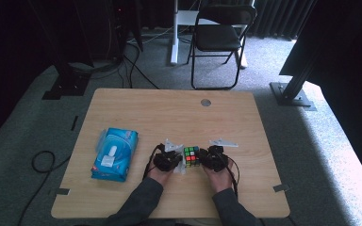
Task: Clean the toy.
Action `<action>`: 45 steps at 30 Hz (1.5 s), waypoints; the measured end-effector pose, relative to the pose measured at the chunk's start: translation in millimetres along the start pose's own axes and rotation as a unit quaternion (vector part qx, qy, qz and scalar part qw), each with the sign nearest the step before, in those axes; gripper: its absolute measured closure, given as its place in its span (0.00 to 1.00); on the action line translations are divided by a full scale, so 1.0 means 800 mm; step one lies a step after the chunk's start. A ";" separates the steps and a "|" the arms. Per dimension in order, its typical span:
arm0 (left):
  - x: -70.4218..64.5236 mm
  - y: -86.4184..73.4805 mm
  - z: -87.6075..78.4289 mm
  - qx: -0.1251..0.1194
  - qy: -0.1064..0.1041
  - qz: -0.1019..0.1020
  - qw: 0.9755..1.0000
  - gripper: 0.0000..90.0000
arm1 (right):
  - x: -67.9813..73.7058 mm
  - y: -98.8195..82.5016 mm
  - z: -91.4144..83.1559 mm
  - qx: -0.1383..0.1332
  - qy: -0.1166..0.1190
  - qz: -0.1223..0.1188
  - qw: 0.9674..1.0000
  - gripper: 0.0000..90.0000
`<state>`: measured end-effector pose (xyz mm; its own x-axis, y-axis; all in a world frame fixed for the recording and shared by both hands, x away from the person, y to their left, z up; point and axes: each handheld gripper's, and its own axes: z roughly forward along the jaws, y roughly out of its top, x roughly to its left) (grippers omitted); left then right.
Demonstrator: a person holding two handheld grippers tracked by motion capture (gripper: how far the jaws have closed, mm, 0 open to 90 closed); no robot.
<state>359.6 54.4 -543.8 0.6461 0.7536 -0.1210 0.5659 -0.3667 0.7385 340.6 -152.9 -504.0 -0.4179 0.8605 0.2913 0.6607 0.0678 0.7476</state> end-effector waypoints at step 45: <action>-0.011 -0.011 -0.009 0.004 -0.017 0.001 1.000 0.95 | 0.000 0.000 0.000 -0.001 0.000 0.001 1.000 0.78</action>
<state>345.5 55.1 -544.3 0.6640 0.7339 -0.1427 0.5689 -0.3721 0.7334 340.5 -153.1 -504.3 -0.4174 0.8604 0.2924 0.6601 0.0659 0.7482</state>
